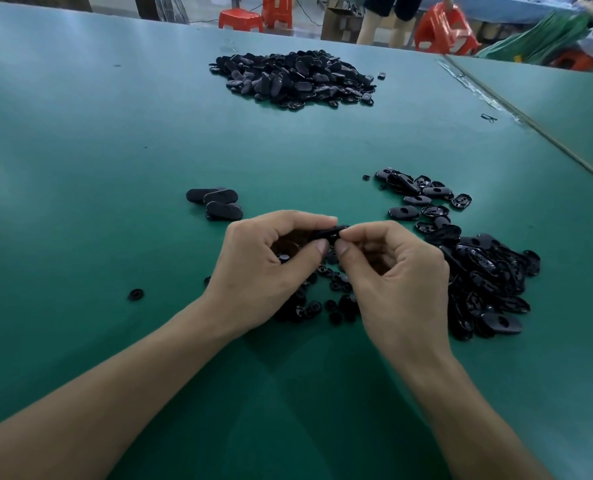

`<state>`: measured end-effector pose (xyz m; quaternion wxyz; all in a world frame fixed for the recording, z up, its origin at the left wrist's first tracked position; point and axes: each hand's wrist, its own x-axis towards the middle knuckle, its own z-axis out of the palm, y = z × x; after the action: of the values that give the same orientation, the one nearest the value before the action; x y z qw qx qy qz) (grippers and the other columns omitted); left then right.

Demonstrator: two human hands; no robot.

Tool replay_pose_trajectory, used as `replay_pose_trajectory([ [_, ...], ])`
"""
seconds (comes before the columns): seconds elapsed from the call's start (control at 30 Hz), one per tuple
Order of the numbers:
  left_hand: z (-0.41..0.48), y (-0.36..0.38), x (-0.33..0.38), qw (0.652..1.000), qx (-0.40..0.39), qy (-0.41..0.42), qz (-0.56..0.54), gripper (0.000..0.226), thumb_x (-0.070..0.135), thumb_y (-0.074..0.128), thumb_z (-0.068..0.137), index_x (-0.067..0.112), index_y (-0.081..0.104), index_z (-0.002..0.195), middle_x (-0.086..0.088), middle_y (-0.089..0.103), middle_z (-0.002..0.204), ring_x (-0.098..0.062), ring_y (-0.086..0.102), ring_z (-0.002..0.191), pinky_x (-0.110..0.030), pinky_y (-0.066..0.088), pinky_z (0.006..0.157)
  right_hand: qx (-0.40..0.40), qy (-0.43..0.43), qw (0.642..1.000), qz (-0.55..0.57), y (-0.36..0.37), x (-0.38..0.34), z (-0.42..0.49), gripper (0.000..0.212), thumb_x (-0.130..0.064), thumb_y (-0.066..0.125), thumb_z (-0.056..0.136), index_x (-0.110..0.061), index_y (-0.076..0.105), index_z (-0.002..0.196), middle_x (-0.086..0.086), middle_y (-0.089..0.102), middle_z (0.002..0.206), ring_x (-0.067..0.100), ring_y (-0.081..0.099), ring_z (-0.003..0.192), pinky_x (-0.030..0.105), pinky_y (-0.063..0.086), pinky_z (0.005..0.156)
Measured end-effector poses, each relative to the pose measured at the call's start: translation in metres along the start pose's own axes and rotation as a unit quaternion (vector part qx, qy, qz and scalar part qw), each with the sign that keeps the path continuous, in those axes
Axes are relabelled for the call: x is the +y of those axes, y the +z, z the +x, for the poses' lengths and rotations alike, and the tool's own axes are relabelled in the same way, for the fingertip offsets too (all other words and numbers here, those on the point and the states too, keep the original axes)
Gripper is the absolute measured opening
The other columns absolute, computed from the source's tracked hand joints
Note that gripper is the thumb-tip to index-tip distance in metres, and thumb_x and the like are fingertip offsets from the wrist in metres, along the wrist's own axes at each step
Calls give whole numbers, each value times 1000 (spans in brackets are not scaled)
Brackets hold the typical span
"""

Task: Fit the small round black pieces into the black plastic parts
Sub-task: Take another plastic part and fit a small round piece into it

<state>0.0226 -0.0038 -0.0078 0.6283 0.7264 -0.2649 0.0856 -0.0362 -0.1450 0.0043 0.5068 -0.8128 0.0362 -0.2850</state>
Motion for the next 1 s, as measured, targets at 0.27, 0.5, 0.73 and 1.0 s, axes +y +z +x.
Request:
replay_pose_trajectory([
  [0.27,1,-1,2,999,-11,-25,-43,26,12,70,83,29,73,102,9,77,95,-7,73,87,-19,55,80,0,25,999,28,1,2,0,14,-15,74,87,-29,71,83,-14,72,76,8,69,71,25,54,66],
  [0.5,1,0,1,998,-12,-32,-43,22,11,70,83,26,73,98,5,77,91,-12,74,84,-23,57,79,-7,29,999,26,1,2,0,14,-14,74,87,-27,72,84,-13,72,75,8,70,70,25,55,66],
  [0.73,0,0,0,999,-17,-16,-23,23,9,71,83,25,75,99,7,78,93,-12,75,88,-31,59,83,1,8,1000,2,2,1,-1,17,-10,74,86,-27,72,83,-16,71,74,5,68,68,15,51,63],
  [1.0,0,0,1,999,-27,-26,-22,20,10,70,82,24,73,97,7,77,90,-12,74,86,-27,58,81,-16,9,1000,-2,0,1,-2,18,-10,75,86,-27,75,85,-18,72,74,3,68,68,18,53,63],
])
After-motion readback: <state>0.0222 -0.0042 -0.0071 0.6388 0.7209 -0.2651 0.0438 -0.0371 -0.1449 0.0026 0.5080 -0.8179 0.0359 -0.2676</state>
